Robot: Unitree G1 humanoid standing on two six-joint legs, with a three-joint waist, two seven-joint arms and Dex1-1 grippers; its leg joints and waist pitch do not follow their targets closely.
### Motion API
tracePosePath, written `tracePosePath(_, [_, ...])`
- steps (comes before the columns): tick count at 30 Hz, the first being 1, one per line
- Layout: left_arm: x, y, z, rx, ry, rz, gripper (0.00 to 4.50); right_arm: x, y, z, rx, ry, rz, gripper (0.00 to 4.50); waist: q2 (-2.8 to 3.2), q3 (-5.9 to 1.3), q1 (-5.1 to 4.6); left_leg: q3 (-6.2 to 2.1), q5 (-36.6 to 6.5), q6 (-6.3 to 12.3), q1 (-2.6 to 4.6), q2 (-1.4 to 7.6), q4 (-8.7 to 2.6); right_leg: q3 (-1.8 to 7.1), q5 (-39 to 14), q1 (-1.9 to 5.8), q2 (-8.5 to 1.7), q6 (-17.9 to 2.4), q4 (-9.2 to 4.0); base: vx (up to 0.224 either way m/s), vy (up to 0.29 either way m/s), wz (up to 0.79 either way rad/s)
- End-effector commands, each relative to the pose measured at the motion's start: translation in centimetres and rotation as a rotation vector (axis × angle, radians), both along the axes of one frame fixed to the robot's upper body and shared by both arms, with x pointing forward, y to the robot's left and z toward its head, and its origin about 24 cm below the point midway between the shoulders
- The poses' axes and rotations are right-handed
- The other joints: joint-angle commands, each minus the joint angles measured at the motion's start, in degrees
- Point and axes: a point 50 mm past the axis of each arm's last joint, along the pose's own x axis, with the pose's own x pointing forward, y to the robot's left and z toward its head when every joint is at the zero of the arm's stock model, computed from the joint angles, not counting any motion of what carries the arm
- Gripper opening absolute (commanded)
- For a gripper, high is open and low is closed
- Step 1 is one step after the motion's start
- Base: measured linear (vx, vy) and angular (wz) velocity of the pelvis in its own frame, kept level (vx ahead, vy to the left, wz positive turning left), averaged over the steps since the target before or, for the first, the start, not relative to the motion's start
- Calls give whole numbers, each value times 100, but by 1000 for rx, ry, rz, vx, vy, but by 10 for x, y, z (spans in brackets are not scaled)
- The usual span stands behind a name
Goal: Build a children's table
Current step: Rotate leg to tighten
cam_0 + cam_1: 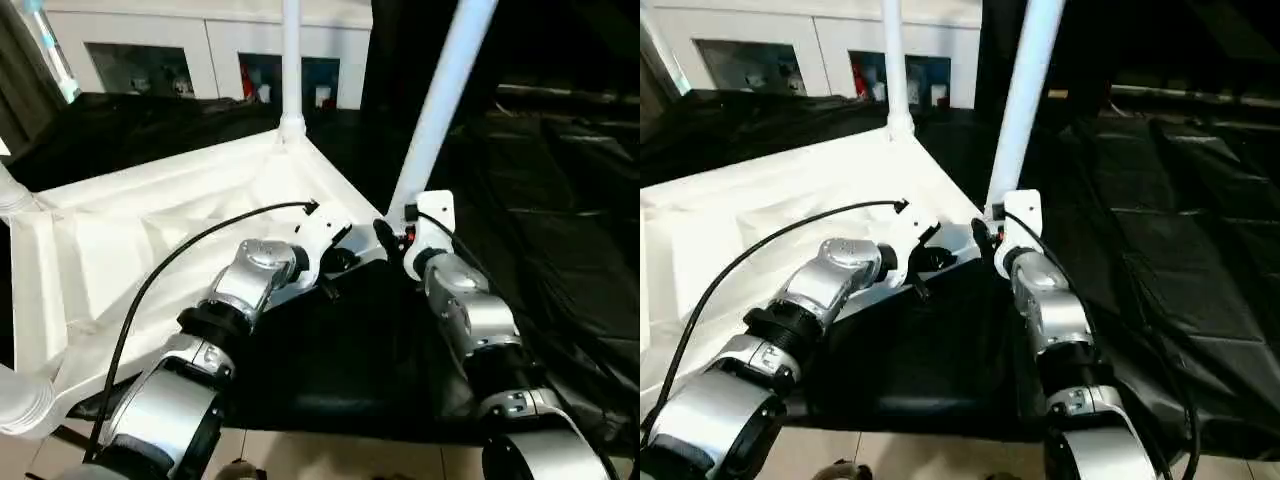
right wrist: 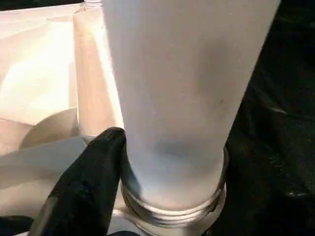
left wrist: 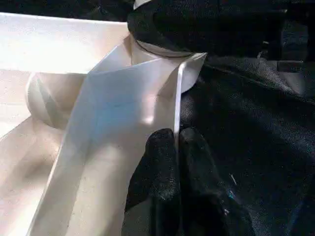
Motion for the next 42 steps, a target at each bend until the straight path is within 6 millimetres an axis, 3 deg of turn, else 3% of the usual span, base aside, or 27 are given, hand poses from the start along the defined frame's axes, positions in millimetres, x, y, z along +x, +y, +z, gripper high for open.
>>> tracePosePath(1, [1,-13,8,-52,-43,-9,0,-10,32,-14,33,74,145,352,-66,-382,4,19,-1474,9,73,1,-402,74,-1138,266,-146,-1017,-441,0,0,0])
tracePosePath(5, [3,-5,10,-81,-46,-21,0,-4,17,-7,28,33,143,397,-74,-379,-10,12,-1609,3,71,11,-415,78,-1377,257,-153,-955,-459,0,0,0])
tracePosePath(8, [1,5,9,-65,-39,-61,0,-3,4,1,-10,-12,202,424,-91,-393,5,12,-1484,49,67,11,-403,69,-1205,283,-147,-983,-443,0,0,0])
tracePosePath(11, [-2,20,8,-42,-23,-115,0,-11,-11,7,-101,-25,374,447,-96,-398,21,23,-1242,179,39,14,-373,74,-776,309,-143,-1068,-396,0,0,0])
tracePosePath(13, [-2,20,8,-40,-24,-116,0,-12,-12,7,-106,-24,380,447,-92,-404,15,28,-1164,246,40,16,-366,72,-677,305,-154,-1150,-391,0,0,0])
tracePosePath(17, [-8,40,9,-16,-12,-208,0,-25,-33,12,-224,-6,589,447,-79,-392,30,23,-1220,234,61,37,-371,65,-770,304,-147,-1242,-391,0,0,0])
tracePosePath(20, [-11,42,10,-22,-2,-240,0,-27,-37,15,-230,-7,619,447,-88,-390,25,34,-1210,299,59,46,-362,72,-692,299,-147,-1310,-376,0,0,0])
tracePosePath(21, [-18,46,12,-47,13,-327,0,-30,-42,21,-226,-9,667,447,-120,-375,19,38,-1266,297,57,40,-366,68,-800,292,-151,-1315,-392,0,0,0])
tracePosePath(26, [-31,49,15,-66,41,-442,0,-34,-48,27,-226,-5,738,447,-103,-375,62,37,-1267,326,83,82,-369,77,-794,274,-168,-1405,-358,0,0,0])
tracePosePath(37, [-43,50,14,-64,69,-499,0,-44,-43,24,-196,31,843,447,-132,-365,133,43,-1163,278,81,74,-363,82,-815,264,-166,-1316,-346,0,0,0])
tracePosePath(42, [-46,51,14,-64,75,-505,0,-45,-40,23,-183,35,866,404,-133,-353,130,40,-1249,258,80,77,-373,82,-993,253,-163,-1273,-360,0,0,0])
